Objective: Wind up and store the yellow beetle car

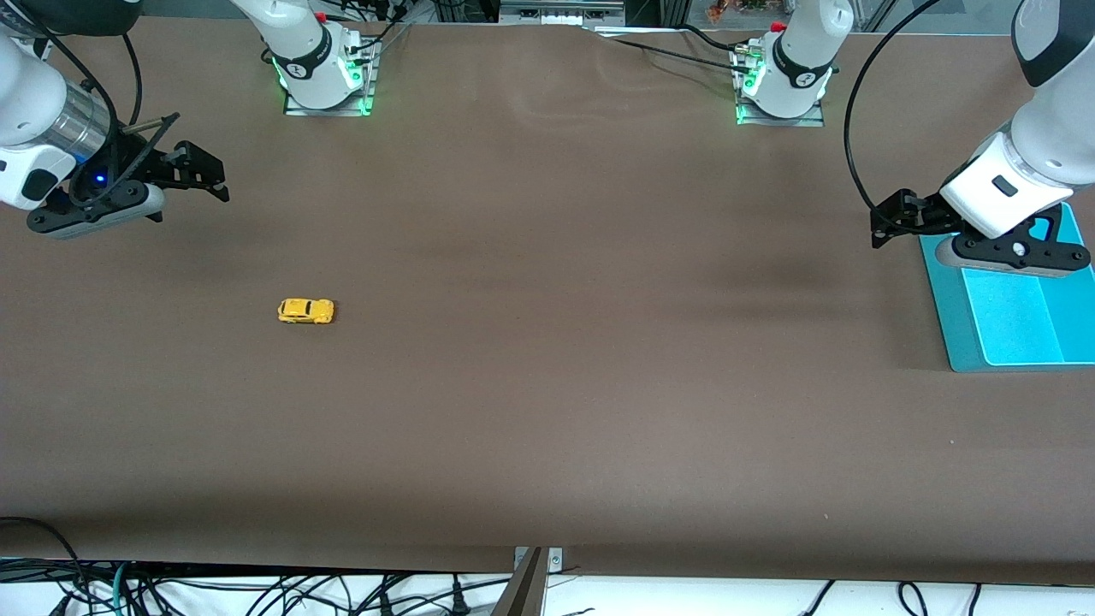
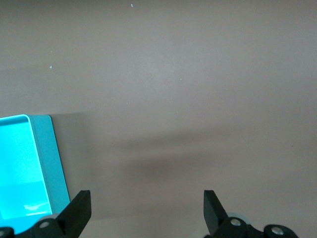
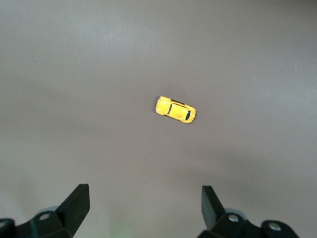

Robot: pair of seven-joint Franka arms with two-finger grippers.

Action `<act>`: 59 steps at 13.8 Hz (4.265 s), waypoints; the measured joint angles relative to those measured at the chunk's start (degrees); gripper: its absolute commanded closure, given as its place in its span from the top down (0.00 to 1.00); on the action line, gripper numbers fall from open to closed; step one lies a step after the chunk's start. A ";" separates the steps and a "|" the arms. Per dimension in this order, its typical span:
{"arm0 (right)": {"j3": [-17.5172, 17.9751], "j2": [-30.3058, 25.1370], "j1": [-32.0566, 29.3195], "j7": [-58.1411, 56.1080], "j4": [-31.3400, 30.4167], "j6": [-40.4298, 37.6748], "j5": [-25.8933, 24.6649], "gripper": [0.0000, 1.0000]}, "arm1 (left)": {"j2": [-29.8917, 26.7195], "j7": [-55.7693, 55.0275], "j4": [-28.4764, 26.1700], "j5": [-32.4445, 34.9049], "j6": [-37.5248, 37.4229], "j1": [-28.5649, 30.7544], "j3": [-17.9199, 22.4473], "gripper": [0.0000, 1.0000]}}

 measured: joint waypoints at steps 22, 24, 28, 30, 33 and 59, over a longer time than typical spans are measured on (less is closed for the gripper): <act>-0.15 1.58 -0.07 0.00 -0.43 -0.88 -0.71 1.00 | -0.07 0.00 0.09 0.00 -0.11 -0.01 0.00 1.00; -0.23 1.58 -0.12 0.00 -0.43 -0.88 -1.11 1.00 | -0.07 0.00 0.09 0.00 -0.11 -0.01 0.00 1.00; -1.02 1.58 -0.22 0.00 -0.43 -0.88 -1.42 1.00 | -0.07 0.00 0.09 0.00 -0.11 -0.01 0.00 1.00; -1.06 1.60 -0.22 0.00 -0.43 -0.88 -1.78 1.00 | -0.07 0.00 0.09 0.00 -0.11 -0.01 0.00 1.00; -1.06 1.61 -0.21 0.00 -0.43 -0.88 -1.87 1.00 | -0.07 0.00 0.09 0.00 -0.11 -0.01 0.00 1.00; -1.63 7.11 0.28 -10.38 -20.81 28.08 -2.47 1.00 | -0.07 0.00 0.10 0.00 -0.27 -0.05 0.08 1.00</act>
